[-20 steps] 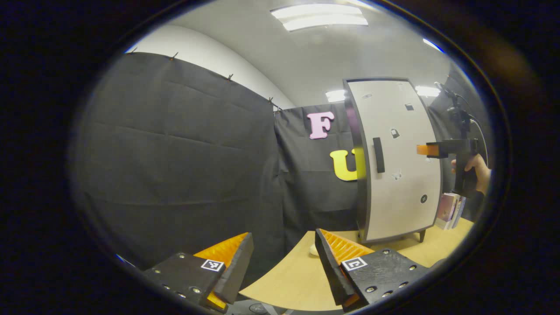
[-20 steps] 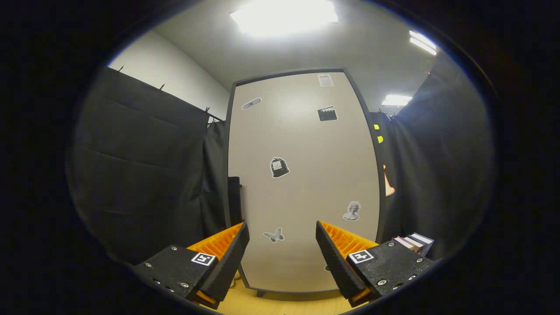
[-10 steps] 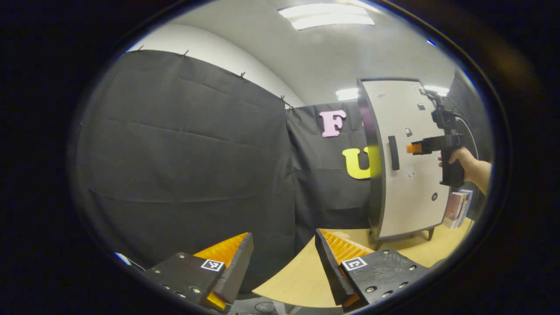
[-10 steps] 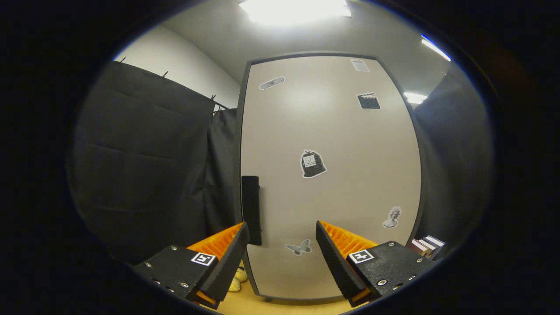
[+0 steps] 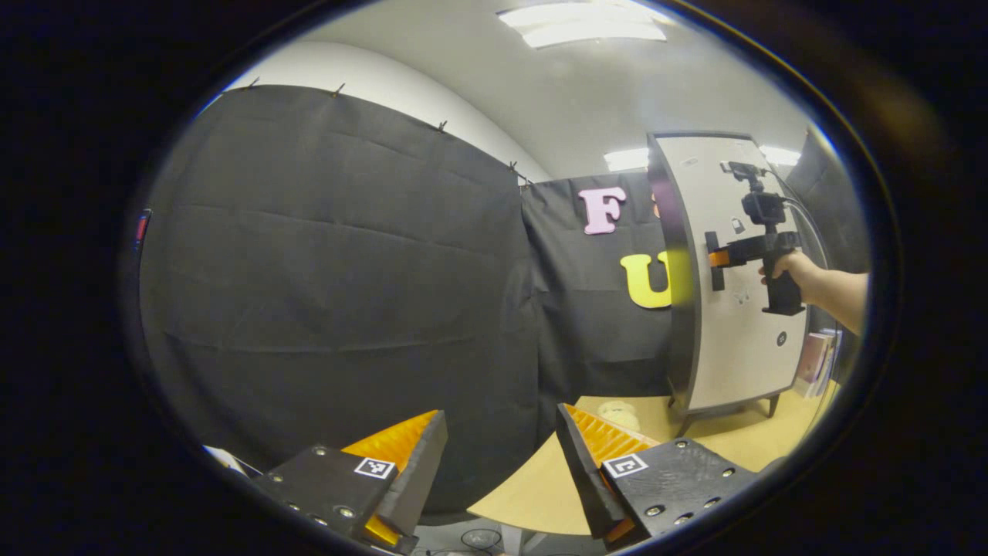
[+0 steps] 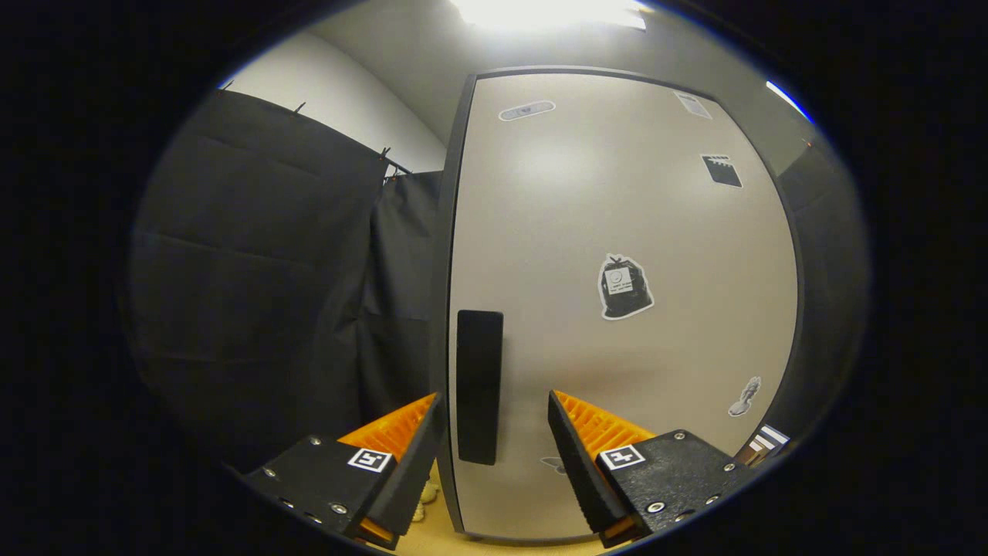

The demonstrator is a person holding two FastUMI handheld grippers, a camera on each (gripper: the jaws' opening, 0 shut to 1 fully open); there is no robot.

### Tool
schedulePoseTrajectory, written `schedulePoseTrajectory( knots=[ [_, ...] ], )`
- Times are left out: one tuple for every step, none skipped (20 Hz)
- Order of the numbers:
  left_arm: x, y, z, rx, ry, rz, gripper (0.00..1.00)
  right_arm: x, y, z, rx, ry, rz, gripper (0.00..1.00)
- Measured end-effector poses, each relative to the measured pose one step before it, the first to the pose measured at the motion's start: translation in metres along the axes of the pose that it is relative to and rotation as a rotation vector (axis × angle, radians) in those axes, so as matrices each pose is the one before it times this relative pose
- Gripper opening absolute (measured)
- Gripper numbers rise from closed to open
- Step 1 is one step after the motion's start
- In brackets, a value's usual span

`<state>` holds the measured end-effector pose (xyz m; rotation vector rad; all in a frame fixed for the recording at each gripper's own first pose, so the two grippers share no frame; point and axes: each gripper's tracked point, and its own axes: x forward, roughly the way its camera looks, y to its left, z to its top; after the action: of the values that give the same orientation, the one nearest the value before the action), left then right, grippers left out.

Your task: Open the cabinet door with the right hand, grasp the bottle in the cabinet with the left hand and place it on the coaster, then close the cabinet door with the right hand.

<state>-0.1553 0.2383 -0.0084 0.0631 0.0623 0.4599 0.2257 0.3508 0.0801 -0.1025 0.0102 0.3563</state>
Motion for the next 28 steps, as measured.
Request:
schedulePoseTrajectory(
  knots=[
    [0.00113, 0.00276, 0.00078, 0.00151, 0.00077, 0.0027, 0.82, 0.00453, 0.00222, -0.00131, -0.00504, 0.01182, -0.00108, 0.8],
    [-0.00059, 0.002, -0.00274, 0.00058, 0.00044, 0.00282, 0.82, 0.0045, 0.00026, -0.00127, -0.00471, 0.00926, -0.00629, 0.74],
    [0.00031, 0.00134, 0.00005, -0.00115, 0.00083, 0.00125, 0.82, 0.00447, 0.00201, -0.0023, 0.00278, 0.01312, -0.00222, 0.71],
    [0.00131, 0.00099, -0.0014, -0.00167, 0.00073, 0.00001, 0.82, 0.00374, 0.00272, -0.00258, 0.01078, 0.01633, 0.00412, 0.63],
    [0.00089, 0.00129, -0.00086, -0.00089, 0.00011, -0.0009, 0.82, 0.00219, 0.0026, -0.00316, 0.01797, 0.02035, 0.00662, 0.6],
    [0.00067, 0.0014, -0.00174, -0.00082, -0.00077, -0.00112, 0.82, 0.00163, 0.00063, -0.00156, 0.01699, 0.0171, 0.00046, 0.5],
    [0.00078, -0.00003, 0.00079, -0.00198, -0.00017, -0.00546, 0.82, -0.00295, -0.00075, 0.00072, 0.02338, 0.00158, -0.00581, 0.42],
    [0.00184, -0.00041, -0.00048, -0.00197, 0.00037, -0.00567, 0.82, 0.00366, 0.00046, -0.00058, 0.00944, 0.00715, 0.00688, 0.33],
    [0.00183, -0.00109, -0.00098, -0.0024, 0.0005, -0.0055, 0.82, -0.00373, 0.00025, 0.0005, -0.00012, 0.00713, 0.00147, 0.28],
    [0.00022, -0.00064, -0.00104, -0.00296, -0.00047, -0.00547, 0.82, -0.00073, 0.00028, 0.00041, -0.00873, 0.00644, -0.00323, 0.23],
    [0.00129, -0.00122, 0.00068, -0.00352, -0.00122, -0.00532, 0.82, -0.00059, -0.00081, -0.0009, -0.00884, 0.00604, -0.00309, 0.21],
    [-0.00031, -0.00148, 0.00061, -0.00439, -0.00185, -0.00642, 0.82, 0.00073, -0.00056, -0.00049, -0.00111, 0.00152, 0.0011, 0.2],
    [0.00138, -0.00215, 0.00083, -0.00352, -0.00213, -0.00802, 0.82, -0.00133, 0.00063, 0.0001, 0.00739, -0.00151, 0.00608, 0.2],
    [0.0033, -0.00205, 0.00006, -0.00023, -0.00155, -0.00853, 0.82, -0.0012, 0.00064, -0.00031, 0.00739, 0.0016, 0.00937, 0.19],
    [0.00305, -0.00304, 0.00083, 0.00146, -0.00294, -0.00847, 0.82, -0.00186, -0.00012, 0.00035, 0.00049, -0.00407, 0.00886, 0.2],
    [0.00516, -0.00484, 0.0001, 0.00098, -0.00353, -0.00947, 0.87, -0.00207, -0.00041, 0.00017, -0.00472, -0.00447, 0.00785, 0.19],
    [0.00294, -0.00428, 0.00215, -0.00028, -0.00319, -0.01007, 0.77, -0.0026, 0.00025, -0.00061, -0.00345, -0.00692, 0.008, 0.2],
    [0.00228, -0.00524, 0.00011, -0.00057, -0.00286, -0.01093, 0.82, -0.00203, 0.00003, 0.00076, 0.00056, -0.00657, 0.00479, 0.2],
    [0.00258, -0.00562, 0.00123, -0.00043, -0.00276, -0.01155, 0.82, -0.00052, -0.00076, -0.0011, -0.00034, -0.0015, 0.00535, 0.2],
    [0.00246, -0.00494, -0.00069, 0.00078, -0.00212, -0.01041, 0.87, -0.00136, -0.00052, -0.00013, 0.00008, -0.00047, 0.00586, 0.2],
    [0.00137, -0.00432, 0.00138, 0.00066, -0.00168, -0.00983, 0.87, -0.00321, -0.00016, -0.00022, 0.00206, -0.0002, 0.00671, 0.2],
    [0.0024, -0.00491, 0.00144, -0.00088, -0.00371, -0.00877, 0.87, -0.00073, -0.00092, -0.0005, -0.00042, 0.0014, 0.00693, 0.2],
    [0.00108, -0.00443, 0.00153, -0.00264, -0.00336, -0.00818, 0.87, -0.00009, -0.0008, -0.00028, -0.00159, 0.00117, 0.00825, 0.19],
    [0.00174, -0.00427, 0.00014, -0.00398, -0.00239, -0.00999, 0.87, -0.00059, -0.00127, -0.00107, -0.00314, 0.00603, 0.00906, 0.19],
    [0.00159, -0.00561, -0.00075, -0.00322, -0.0018, -0.00991, 0.87, -0.00201, -0.00051, 0.0003, -0.0001, 0.00366, 0.0062, 0.19],
    [0.0018, -0.00455, 0.00119, -0.00149, -0.0024, -0.00952, 0.87, -0.00211, -0.00057, -0.0003, 0.00133, 0.00343, 0.00691, 0.19],
    [0.00078, -0.00565, -0.00084, -0.00042, -0.00309, -0.00988, 0.87, -0.00058, -0.00127, -0.00109, -0.00097, 0.00074, 0.00637, 0.19],
    [0.00111, -0.00525, 0.00039, -0.00024, -0.00361, -0.00985, 0.87, -0.00124, -0.00123, 0.00039, -0.00211, -0.00223, 0.00512, 0.2]
  ],
)
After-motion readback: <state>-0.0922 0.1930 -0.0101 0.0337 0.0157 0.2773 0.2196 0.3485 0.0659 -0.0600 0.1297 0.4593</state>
